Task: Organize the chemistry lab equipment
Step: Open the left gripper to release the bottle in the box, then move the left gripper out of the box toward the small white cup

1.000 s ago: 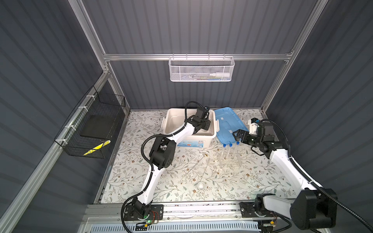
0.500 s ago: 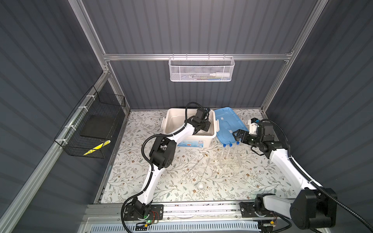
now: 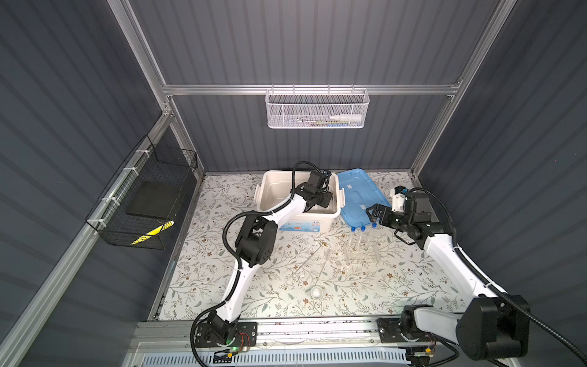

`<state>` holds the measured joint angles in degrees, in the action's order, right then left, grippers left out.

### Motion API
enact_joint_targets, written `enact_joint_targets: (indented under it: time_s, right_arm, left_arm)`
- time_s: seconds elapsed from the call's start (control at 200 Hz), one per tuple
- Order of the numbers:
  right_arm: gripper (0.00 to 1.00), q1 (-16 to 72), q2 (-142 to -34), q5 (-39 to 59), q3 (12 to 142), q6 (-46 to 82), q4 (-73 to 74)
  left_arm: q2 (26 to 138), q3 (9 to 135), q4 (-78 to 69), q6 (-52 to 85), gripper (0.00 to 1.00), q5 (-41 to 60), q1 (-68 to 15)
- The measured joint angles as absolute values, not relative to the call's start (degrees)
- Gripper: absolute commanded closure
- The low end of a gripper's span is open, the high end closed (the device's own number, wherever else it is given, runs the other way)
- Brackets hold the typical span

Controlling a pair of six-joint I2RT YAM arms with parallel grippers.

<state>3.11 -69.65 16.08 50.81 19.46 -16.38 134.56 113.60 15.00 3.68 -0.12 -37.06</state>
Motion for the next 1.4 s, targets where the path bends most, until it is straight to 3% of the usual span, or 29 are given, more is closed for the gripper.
enact_joint_targets:
  time_s: [0.14, 0.42, 0.585, 0.94, 1.146, 1.401]
  right_arm:
    - [0.02, 3.1, -69.6, 16.1, 50.8, 19.5, -16.4]
    - [0.02, 3.2, -69.0, 16.1, 51.4, 19.0, -18.0]
    - [0.02, 3.3, -68.0, 16.0, 51.9, 18.8, -18.2]
    - [0.02, 3.8, -67.5, 16.1, 51.9, 18.8, -18.5]
    - [0.02, 3.8, -67.1, 16.0, 51.9, 18.8, -18.4]
    - [0.02, 4.0, -67.1, 16.0, 51.9, 18.9, -18.2]
  left_arm:
    - [134.5, 113.6, 15.0, 3.8, 0.32, 0.0, -37.1]
    - [134.1, 113.6, 15.5, 4.7, 0.08, -0.4, -36.8]
    - [130.3, 112.7, 15.7, 4.9, 0.01, -1.3, -36.8]
    - [113.9, 107.1, 14.1, 4.6, 0.01, -4.3, -36.8]
    - [102.9, 96.2, 14.1, 3.0, 0.01, -6.6, -37.8]
    - [90.0, 80.2, 14.1, 0.2, 0.01, -13.3, -44.7]
